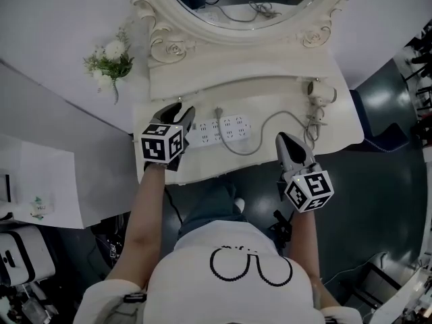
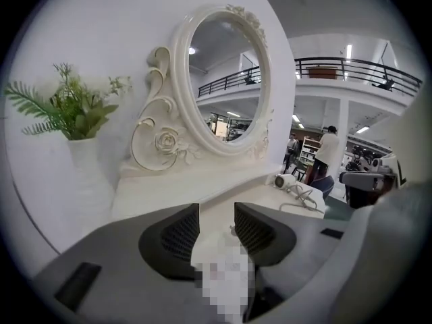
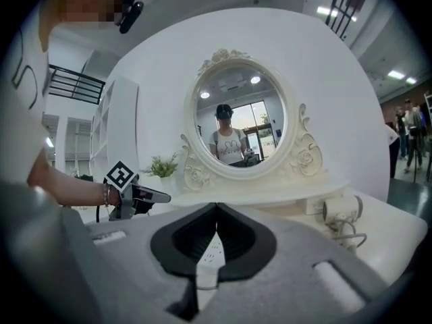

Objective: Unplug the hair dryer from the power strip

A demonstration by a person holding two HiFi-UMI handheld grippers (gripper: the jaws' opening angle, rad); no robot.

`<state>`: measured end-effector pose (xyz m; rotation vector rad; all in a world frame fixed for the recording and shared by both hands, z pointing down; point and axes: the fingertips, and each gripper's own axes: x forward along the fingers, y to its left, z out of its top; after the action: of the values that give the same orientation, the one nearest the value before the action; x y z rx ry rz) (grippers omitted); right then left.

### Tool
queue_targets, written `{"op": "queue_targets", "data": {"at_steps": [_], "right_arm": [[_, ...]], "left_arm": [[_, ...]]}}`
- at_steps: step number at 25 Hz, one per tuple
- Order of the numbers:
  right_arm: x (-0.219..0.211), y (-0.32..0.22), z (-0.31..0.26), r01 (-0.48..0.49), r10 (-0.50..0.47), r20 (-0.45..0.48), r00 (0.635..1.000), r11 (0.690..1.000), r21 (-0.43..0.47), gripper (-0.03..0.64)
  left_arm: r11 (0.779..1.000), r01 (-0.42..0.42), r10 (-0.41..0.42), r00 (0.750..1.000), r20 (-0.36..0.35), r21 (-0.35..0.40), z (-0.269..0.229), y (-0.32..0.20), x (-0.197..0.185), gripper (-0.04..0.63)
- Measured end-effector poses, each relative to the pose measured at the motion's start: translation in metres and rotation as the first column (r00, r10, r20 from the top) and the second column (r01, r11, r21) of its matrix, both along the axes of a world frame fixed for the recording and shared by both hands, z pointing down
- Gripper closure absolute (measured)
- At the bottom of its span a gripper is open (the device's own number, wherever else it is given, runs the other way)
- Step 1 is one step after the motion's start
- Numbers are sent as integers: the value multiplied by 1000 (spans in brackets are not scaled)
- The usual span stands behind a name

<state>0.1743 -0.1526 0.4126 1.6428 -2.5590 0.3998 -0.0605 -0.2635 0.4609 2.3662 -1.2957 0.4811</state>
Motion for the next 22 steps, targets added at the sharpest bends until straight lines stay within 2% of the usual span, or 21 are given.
{"op": "queue_targets", "data": {"at_steps": [4, 9, 16, 19, 22], "right_arm": [[-2, 14, -15, -18, 19, -11, 1000, 997, 70, 620], [-3, 36, -26, -21, 28, -60, 998, 994, 109, 621], [0, 58, -49, -41, 61, -115, 991, 985, 165, 621], [0, 61, -65, -72, 100, -127, 987, 975, 209, 621], [-5, 62, -81, -70, 109, -148, 983, 966, 249, 621]], "left_arm": [[998, 17, -16, 1000, -18, 68, -23, 22, -3, 434], [986, 26, -21, 999, -32, 162, -48, 54, -7, 434], [943, 39, -18, 998, -65, 331, -90, 92, -9, 437], [931, 26, 6, 996, -84, 363, -101, 97, -3, 437], [919, -5, 35, 997, -69, 395, -111, 98, 6, 437]]}}
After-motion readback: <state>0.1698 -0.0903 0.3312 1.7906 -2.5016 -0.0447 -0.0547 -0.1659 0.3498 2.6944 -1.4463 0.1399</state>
